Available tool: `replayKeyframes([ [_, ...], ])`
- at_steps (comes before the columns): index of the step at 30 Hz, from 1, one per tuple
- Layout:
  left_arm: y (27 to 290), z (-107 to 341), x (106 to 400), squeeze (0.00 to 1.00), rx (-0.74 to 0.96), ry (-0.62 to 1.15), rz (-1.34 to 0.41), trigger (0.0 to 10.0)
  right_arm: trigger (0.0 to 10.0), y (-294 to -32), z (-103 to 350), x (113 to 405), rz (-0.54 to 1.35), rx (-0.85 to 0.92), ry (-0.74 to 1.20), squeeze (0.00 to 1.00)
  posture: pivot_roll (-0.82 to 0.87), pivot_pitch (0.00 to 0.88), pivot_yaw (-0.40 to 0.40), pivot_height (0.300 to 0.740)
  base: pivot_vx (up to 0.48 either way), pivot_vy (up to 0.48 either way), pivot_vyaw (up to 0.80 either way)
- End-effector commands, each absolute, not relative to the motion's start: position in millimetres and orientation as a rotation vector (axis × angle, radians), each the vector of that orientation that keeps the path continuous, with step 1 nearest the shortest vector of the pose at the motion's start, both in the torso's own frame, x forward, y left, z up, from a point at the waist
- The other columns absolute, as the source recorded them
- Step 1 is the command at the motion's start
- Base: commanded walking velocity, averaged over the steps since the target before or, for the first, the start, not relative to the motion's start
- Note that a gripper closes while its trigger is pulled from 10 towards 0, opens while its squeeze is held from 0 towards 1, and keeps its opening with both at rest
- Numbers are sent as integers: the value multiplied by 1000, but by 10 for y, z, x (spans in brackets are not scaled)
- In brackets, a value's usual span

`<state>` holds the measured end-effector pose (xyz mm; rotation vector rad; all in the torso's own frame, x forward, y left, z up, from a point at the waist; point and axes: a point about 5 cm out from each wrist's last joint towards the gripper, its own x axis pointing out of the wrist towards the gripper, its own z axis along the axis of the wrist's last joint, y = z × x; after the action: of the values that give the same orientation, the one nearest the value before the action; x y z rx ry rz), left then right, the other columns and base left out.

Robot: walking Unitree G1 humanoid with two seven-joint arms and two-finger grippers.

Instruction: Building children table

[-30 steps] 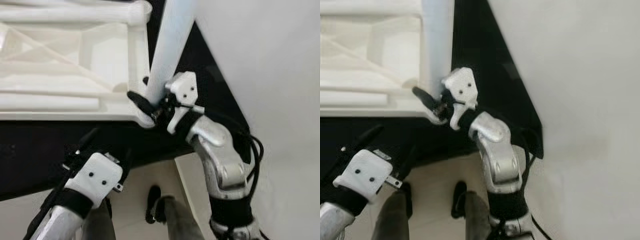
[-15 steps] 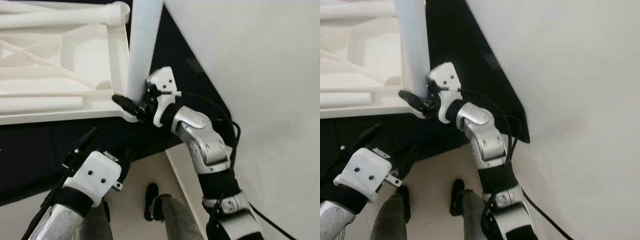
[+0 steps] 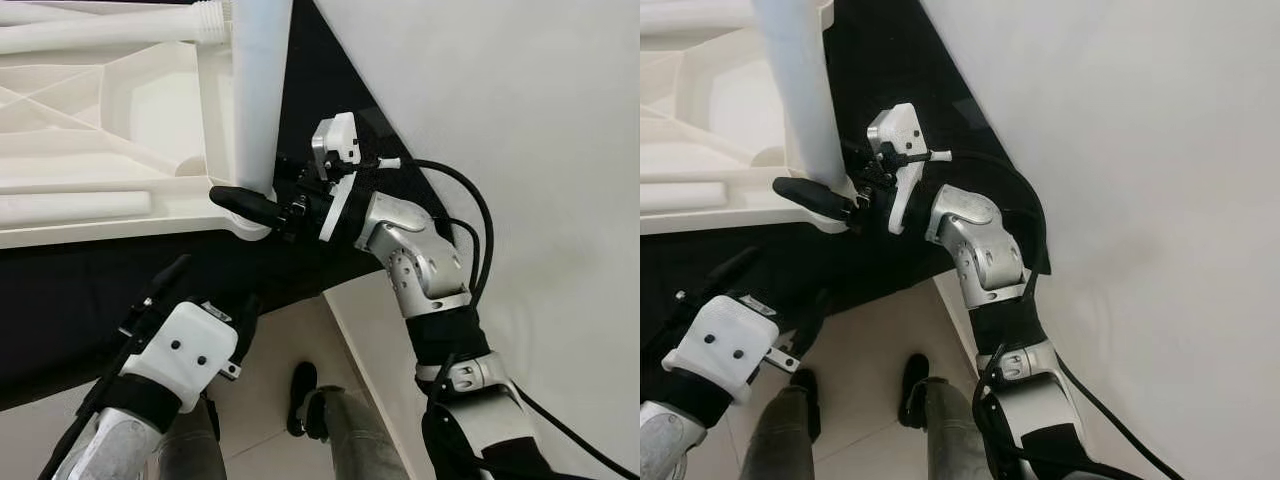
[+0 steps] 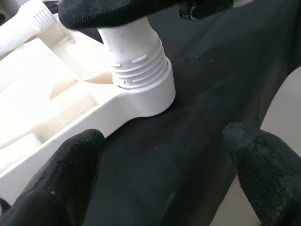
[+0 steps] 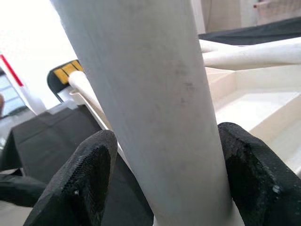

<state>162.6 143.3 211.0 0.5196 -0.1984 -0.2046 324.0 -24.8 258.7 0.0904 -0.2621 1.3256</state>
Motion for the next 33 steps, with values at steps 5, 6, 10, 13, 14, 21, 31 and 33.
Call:
replayKeyframes([
  [5, 1417, 2069, 1635, 0, 510, -180, -226, 10000, 10000, -211, 2510, 3248, 1345, 87, -256, 0, 314, 379, -203, 740, 0, 0, 0],
  [6, 1412, 2071, 1644, 0, 512, -183, -226, 10000, 10000, -202, 2503, 3282, 1346, 63, -258, 0, 319, 378, -206, 740, 0, 0, 0],
  [10, 1415, 2071, 1641, 0, 516, -184, -224, 10000, 10000, -175, 2516, 3326, 1380, 24, -272, 0, 319, 378, -210, 740, 0, 0, 0],
  [13, 1416, 2069, 1638, 0, 518, -184, -223, 10000, 10000, -159, 2533, 3350, 1402, 2, -277, 0, 319, 378, -211, 740, 0, 0, 0],
  [14, 1412, 2070, 1635, 0, 519, -184, -225, 10000, 6588, -148, 2565, 3368, 1486, -37, -282, 0, 320, 379, -212, 740, 0, 0, 0],
  [21, 1401, 2075, 1607, 0, 523, -183, -232, 10000, 7725, -163, 2654, 3368, 1699, -150, -291, 0, 333, 392, -220, 740, 0, 0, 0],
  [31, 1392, 2068, 1573, 0, 524, -174, -234, 10000, 0, -115, 2722, 3391, 1843, -233, -279, 0, 349, 401, -223, 740, 0, 0, 0],
  [33, 1392, 2066, 1567, 0, 524, -172, -234, 10000, 0, -97, 2735, 3402, 1858, -249, -279, 0, 349, 401, -223, 740, 0, 0, 0],
])
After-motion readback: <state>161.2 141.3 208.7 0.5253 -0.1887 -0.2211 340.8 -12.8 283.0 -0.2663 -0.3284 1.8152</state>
